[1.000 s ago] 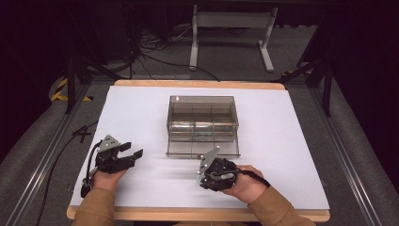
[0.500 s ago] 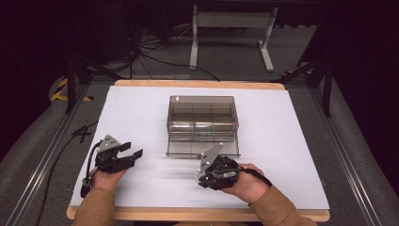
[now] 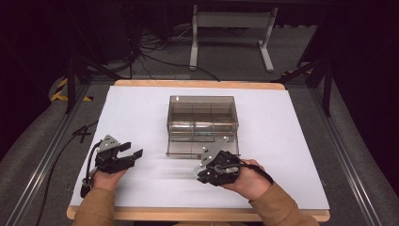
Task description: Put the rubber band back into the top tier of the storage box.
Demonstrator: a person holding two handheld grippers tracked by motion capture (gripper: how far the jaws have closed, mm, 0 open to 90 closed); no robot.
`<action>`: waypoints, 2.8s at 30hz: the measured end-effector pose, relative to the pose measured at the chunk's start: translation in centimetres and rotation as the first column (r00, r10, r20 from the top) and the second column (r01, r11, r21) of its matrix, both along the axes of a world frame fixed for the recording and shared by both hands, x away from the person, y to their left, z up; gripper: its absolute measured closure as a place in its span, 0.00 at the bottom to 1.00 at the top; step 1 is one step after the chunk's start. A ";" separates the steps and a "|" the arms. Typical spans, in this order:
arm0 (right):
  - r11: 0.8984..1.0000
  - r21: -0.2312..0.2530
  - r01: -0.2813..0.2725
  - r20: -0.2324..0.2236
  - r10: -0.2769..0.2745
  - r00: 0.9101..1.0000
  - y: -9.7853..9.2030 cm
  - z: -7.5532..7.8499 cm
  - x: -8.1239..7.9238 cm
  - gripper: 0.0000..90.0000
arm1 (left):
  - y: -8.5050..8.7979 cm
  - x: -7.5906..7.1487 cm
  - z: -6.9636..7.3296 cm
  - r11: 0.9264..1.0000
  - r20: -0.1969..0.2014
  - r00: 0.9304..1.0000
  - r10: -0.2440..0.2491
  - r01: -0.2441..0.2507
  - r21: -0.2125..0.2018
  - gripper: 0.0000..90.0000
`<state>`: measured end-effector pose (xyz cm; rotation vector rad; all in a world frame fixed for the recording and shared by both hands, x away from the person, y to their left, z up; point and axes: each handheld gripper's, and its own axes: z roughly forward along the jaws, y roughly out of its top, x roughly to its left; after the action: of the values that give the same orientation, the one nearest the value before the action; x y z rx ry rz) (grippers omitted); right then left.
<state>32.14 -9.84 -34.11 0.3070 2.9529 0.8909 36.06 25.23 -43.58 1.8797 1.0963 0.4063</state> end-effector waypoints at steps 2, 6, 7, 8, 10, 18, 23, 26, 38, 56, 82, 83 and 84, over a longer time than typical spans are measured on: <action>1.000 0.008 0.002 0.000 -0.002 1.000 0.0 0.3 0.0 0.91 | 0.0 0.0 0.0 1.000 0.002 1.000 -0.001 0.001 0.003 0.44; 1.000 0.020 0.003 0.002 -0.003 1.000 -0.1 0.9 0.1 0.91 | 0.0 0.0 0.0 1.000 0.000 1.000 -0.002 0.002 0.004 0.44; 1.000 0.023 0.001 0.004 -0.001 1.000 -0.1 1.0 0.1 0.91 | 0.0 0.0 0.0 1.000 0.000 1.000 -0.002 0.002 0.003 0.44; 1.000 0.026 0.005 0.006 -0.006 1.000 -0.1 1.1 0.1 0.91 | 0.0 0.0 0.0 1.000 0.000 1.000 -0.002 0.002 0.003 0.44; 1.000 0.027 0.008 0.011 -0.008 1.000 -0.1 1.3 0.2 0.91 | 0.0 0.0 0.0 1.000 0.000 1.000 -0.002 0.002 0.003 0.44; 0.998 0.058 0.033 0.023 -0.034 0.999 -0.3 2.2 0.7 0.91 | 0.0 0.0 0.0 1.000 0.000 1.000 -0.002 0.002 0.003 0.44; 0.997 0.068 0.043 0.029 -0.045 0.999 -0.5 2.8 1.1 0.91 | 0.0 0.0 0.0 1.000 0.000 1.000 -0.002 0.002 0.004 0.44; 0.996 0.076 0.053 0.037 -0.056 0.998 -0.5 3.1 1.3 0.91 | 0.0 0.0 0.0 1.000 0.000 1.000 0.000 0.000 0.002 0.44; 0.993 0.072 0.091 0.070 -0.096 0.993 -0.4 4.1 2.1 0.91 | 0.0 0.0 0.0 1.000 -0.001 1.000 -0.001 0.001 0.002 0.44; 0.989 0.053 0.136 0.091 -0.140 0.986 -0.5 4.1 3.8 0.91 | 0.0 0.0 0.0 1.000 0.000 1.000 -0.003 0.003 0.004 0.44; 0.985 -0.022 0.174 0.089 -0.171 0.981 0.4 1.9 6.7 0.91 | 0.0 0.0 0.0 1.000 0.000 1.000 -0.003 0.003 0.003 0.44; 0.985 -0.024 0.170 0.094 -0.167 0.982 0.4 1.8 6.8 0.91 | 0.0 0.0 0.0 1.000 0.000 1.000 -0.004 0.004 0.003 0.44; 0.984 -0.027 0.176 0.087 -0.173 0.981 0.5 1.7 6.8 0.91 | 0.0 0.0 0.0 1.000 0.000 1.000 -0.004 0.004 0.003 0.44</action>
<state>38.98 -9.33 -32.46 0.5046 2.8081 0.8086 36.09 25.23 -43.60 1.8843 1.0921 0.4065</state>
